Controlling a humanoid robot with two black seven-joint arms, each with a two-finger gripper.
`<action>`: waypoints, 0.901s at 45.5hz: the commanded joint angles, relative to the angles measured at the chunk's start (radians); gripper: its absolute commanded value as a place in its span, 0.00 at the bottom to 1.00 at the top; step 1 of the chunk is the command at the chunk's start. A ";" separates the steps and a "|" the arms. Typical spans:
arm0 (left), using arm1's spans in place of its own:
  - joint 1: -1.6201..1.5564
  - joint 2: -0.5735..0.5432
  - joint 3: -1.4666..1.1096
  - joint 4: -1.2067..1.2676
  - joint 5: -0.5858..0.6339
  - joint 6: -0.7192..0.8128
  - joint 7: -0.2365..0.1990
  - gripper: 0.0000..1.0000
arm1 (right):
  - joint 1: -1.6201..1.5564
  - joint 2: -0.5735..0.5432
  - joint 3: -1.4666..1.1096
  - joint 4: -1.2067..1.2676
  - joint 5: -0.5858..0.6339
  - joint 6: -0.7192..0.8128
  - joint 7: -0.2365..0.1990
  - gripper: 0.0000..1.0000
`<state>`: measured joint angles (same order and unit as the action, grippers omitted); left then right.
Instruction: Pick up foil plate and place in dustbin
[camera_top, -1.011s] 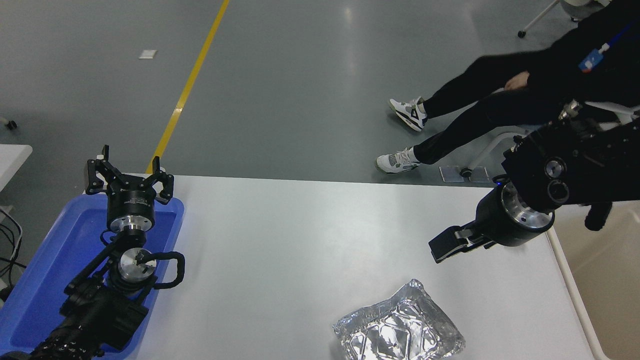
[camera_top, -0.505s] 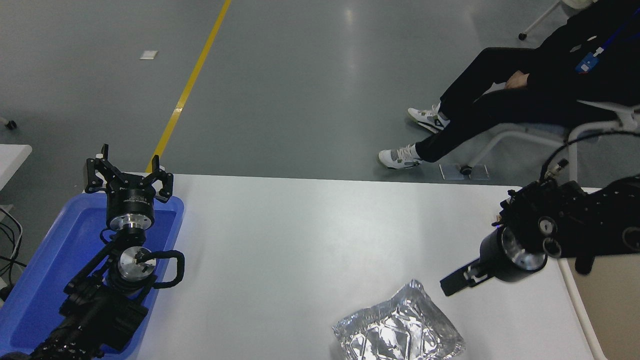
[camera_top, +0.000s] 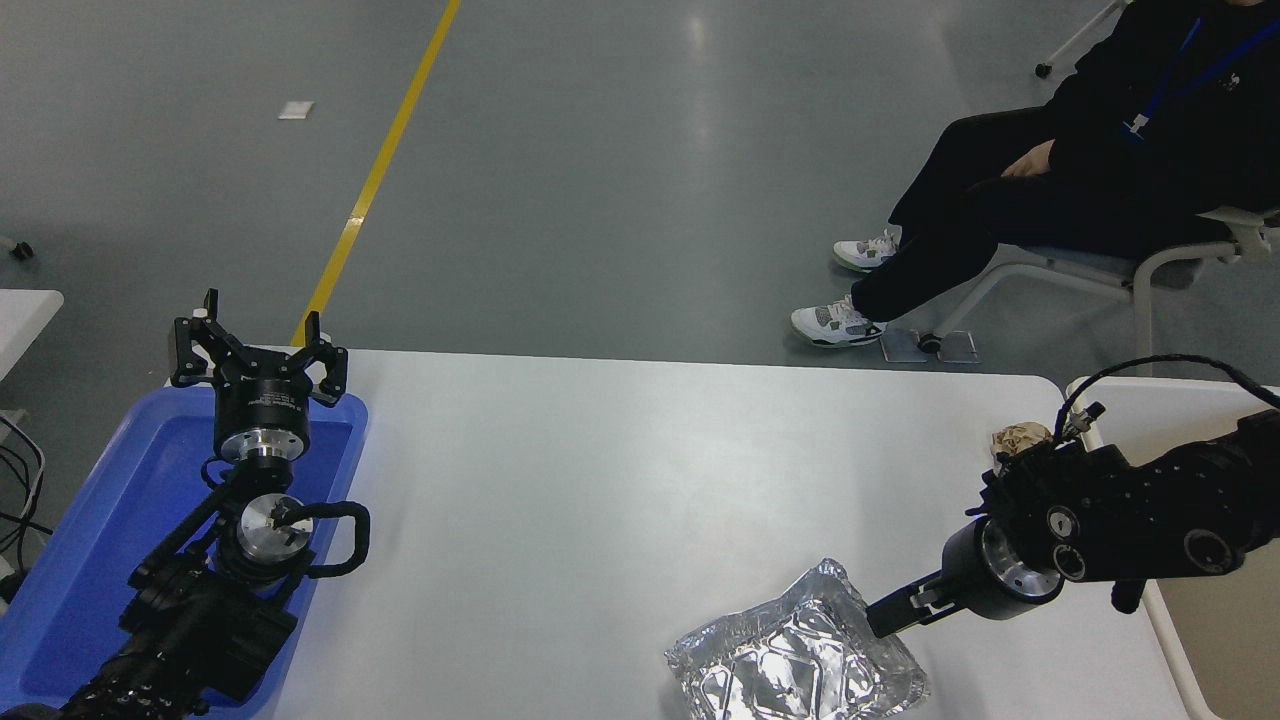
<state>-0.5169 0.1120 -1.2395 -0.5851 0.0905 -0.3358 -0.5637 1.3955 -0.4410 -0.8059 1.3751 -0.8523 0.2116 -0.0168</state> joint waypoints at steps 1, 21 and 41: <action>0.000 0.000 0.000 0.001 0.000 0.000 -0.001 0.99 | -0.027 0.044 0.013 -0.047 0.009 -0.024 0.000 1.00; 0.000 0.000 0.000 0.001 0.000 0.000 0.001 0.99 | -0.107 0.079 0.011 -0.139 -0.002 -0.038 0.005 0.97; 0.000 0.000 0.000 0.001 0.000 0.000 0.001 0.99 | -0.188 0.099 0.011 -0.194 -0.002 -0.075 0.008 0.56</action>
<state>-0.5170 0.1120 -1.2395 -0.5854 0.0905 -0.3358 -0.5635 1.2450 -0.3493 -0.7956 1.2070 -0.8537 0.1477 -0.0110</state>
